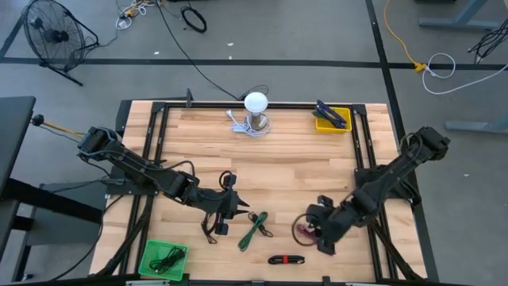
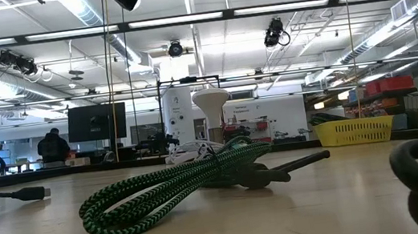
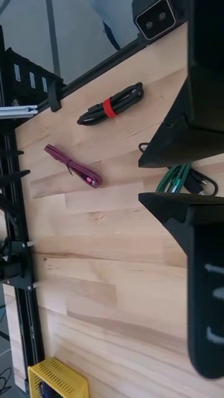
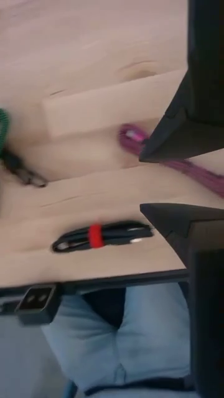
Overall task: Pick & Place USB Port
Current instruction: Put the pink USB cable into the yellow bin
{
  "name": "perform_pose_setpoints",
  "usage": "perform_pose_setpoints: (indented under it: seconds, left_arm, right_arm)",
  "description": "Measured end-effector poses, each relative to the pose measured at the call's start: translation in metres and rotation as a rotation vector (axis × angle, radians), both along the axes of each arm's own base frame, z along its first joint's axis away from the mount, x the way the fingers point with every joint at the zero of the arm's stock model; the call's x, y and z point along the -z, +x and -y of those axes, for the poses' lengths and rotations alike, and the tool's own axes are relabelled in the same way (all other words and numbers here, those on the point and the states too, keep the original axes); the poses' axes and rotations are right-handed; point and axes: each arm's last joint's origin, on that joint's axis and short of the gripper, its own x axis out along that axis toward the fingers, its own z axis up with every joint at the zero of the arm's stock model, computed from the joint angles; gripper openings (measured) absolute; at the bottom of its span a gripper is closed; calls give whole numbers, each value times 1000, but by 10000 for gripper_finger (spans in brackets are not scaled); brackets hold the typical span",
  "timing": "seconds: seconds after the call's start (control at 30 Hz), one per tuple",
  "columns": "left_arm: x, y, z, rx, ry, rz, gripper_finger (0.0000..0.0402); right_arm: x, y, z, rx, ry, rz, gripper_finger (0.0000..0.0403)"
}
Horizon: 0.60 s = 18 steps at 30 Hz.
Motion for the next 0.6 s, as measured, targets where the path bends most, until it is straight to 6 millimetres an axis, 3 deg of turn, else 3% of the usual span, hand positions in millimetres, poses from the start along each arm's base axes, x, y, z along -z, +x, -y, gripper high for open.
perform_pose_setpoints:
  seconds: [0.23, 0.6]
  left_arm:
    - [0, 0, 0, -9, -17, -2, 80]
    - [1, -1, 1, -22, -42, -10, 80]
  right_arm:
    - [16, -20, -23, 111, -24, -92, 114]
    - [63, -21, -43, 201, -101, -304, 113]
